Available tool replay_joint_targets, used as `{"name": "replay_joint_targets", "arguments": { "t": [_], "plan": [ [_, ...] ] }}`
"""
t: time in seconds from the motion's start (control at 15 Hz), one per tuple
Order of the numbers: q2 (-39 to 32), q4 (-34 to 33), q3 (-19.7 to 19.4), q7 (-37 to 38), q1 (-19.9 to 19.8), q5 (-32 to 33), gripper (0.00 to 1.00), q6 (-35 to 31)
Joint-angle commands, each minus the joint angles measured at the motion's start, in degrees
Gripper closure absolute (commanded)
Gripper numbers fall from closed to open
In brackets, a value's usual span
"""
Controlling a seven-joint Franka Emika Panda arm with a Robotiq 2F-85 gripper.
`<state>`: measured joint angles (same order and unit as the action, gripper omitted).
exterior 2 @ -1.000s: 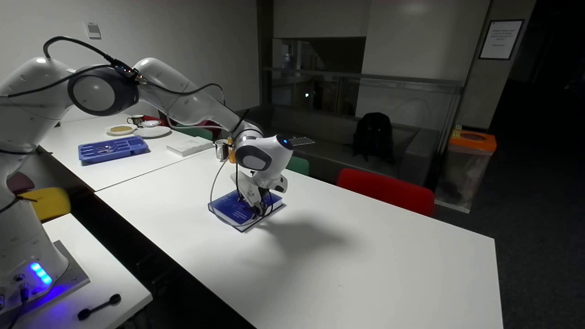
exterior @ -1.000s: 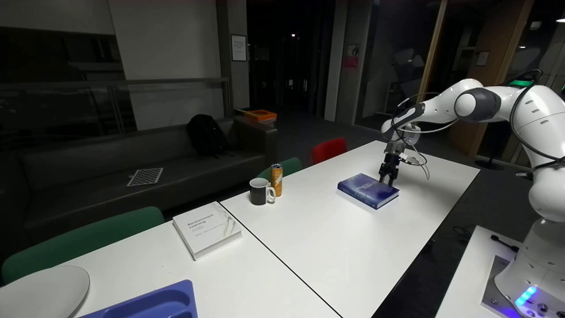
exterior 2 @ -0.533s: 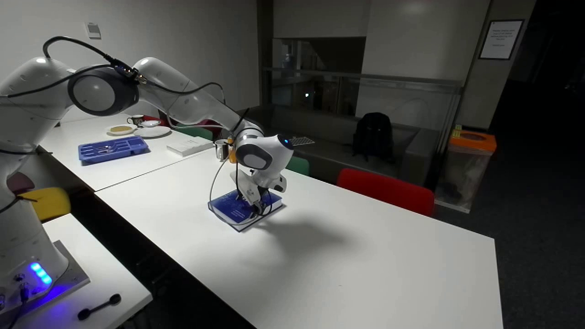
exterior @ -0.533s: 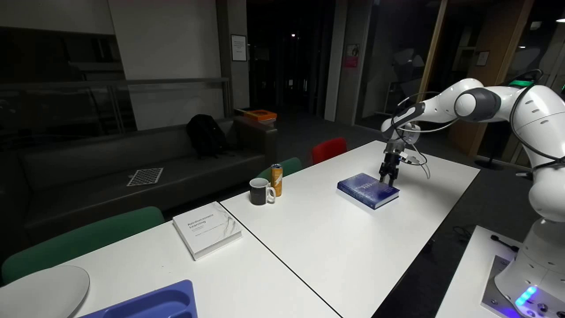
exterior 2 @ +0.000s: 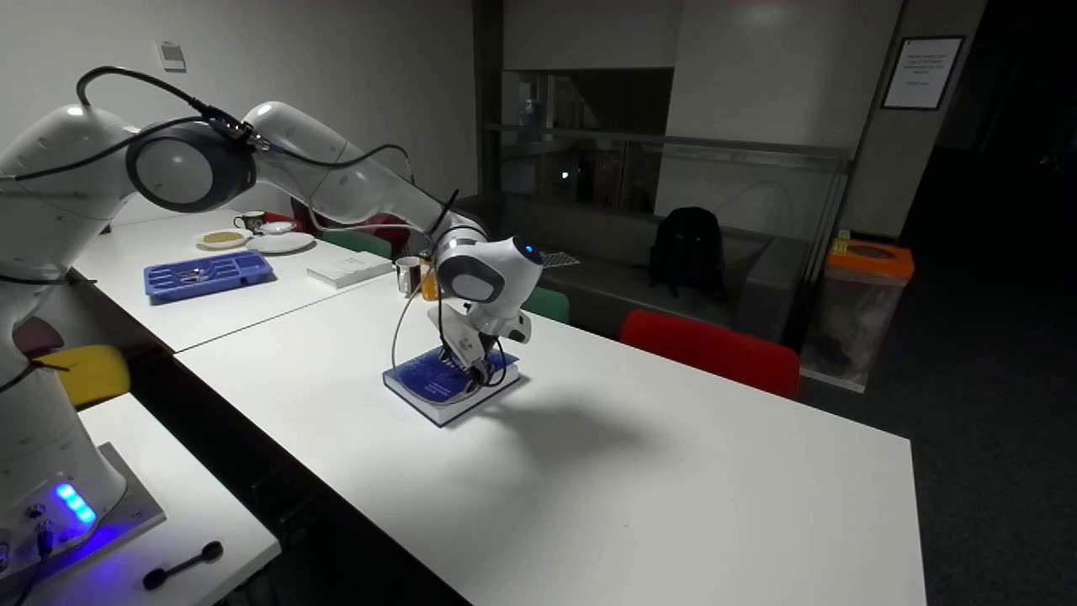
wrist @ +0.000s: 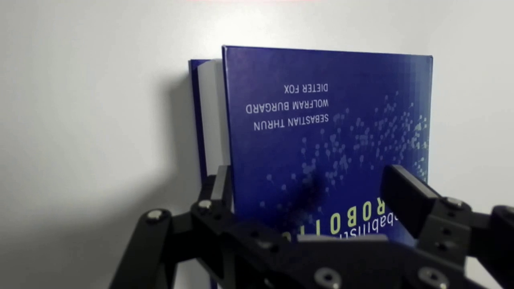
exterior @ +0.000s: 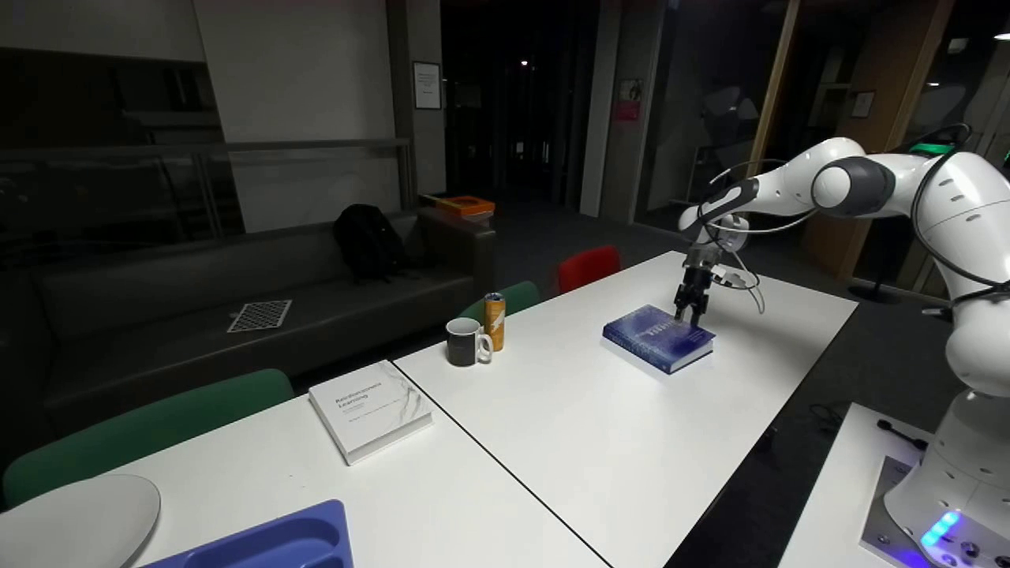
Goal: Push the blue book to the right then open the book.
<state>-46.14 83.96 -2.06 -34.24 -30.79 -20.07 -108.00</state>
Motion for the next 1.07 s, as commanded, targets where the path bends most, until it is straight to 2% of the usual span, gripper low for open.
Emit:
{"name": "replay_joint_targets", "arguments": {
  "t": [0.0, 0.67, 1.0],
  "plan": [
    [1.5, -1.4, 0.1, 1.1, 0.4, -0.3, 0.00, 2.2],
    [3.6, -3.2, 0.0, 4.4, 2.2, 0.2, 0.00, 2.4],
    [6.4, -1.5, 0.6, 5.2, 2.3, -1.1, 0.00, 2.9]
  ]
}}
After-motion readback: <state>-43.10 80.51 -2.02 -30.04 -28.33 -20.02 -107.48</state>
